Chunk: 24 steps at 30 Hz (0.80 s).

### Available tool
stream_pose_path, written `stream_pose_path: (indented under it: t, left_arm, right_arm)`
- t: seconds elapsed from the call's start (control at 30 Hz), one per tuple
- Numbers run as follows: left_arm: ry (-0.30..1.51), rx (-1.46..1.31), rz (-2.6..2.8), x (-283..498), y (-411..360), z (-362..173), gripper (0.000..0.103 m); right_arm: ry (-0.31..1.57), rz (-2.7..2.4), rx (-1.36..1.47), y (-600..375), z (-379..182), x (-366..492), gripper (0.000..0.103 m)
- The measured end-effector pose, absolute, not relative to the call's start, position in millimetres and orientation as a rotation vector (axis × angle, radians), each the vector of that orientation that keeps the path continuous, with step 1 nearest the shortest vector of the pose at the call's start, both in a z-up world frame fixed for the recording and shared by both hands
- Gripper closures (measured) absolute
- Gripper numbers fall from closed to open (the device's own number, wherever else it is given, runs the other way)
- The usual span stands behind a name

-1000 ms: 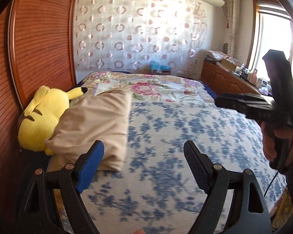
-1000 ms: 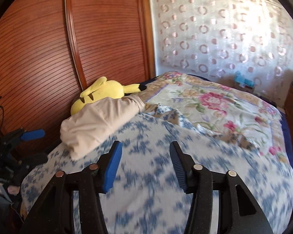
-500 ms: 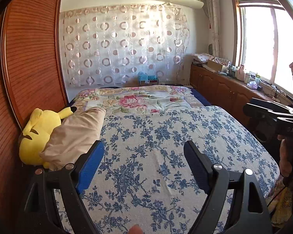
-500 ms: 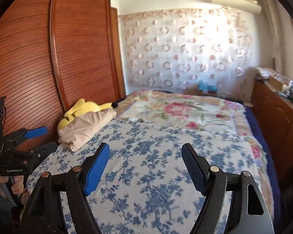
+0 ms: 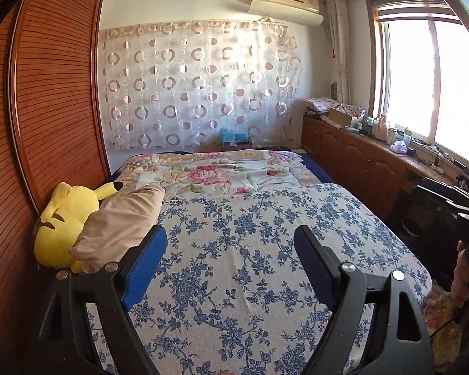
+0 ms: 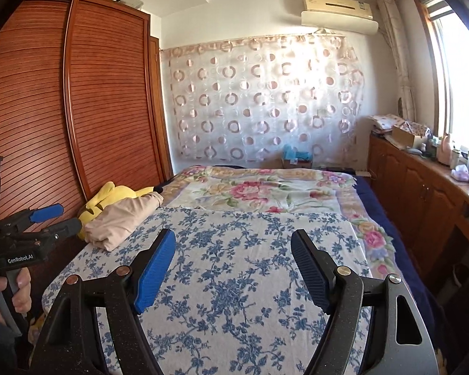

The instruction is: Fold small clothes

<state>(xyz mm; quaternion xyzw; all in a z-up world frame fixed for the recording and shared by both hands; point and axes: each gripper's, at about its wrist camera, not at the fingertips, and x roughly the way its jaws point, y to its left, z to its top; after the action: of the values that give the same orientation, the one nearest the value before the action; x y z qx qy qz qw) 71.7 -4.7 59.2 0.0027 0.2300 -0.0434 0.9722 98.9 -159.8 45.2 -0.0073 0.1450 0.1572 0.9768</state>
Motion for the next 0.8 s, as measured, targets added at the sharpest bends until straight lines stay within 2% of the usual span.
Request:
stream_pose_path:
  t: [0.8]
  left_arm:
    - [0.437, 0.013, -0.077, 61.7, -10.0, 64.3, 0.019]
  right_arm:
    - [0.283, 0.314, -0.028, -163.3, 39.7, 97.2, 0.025]
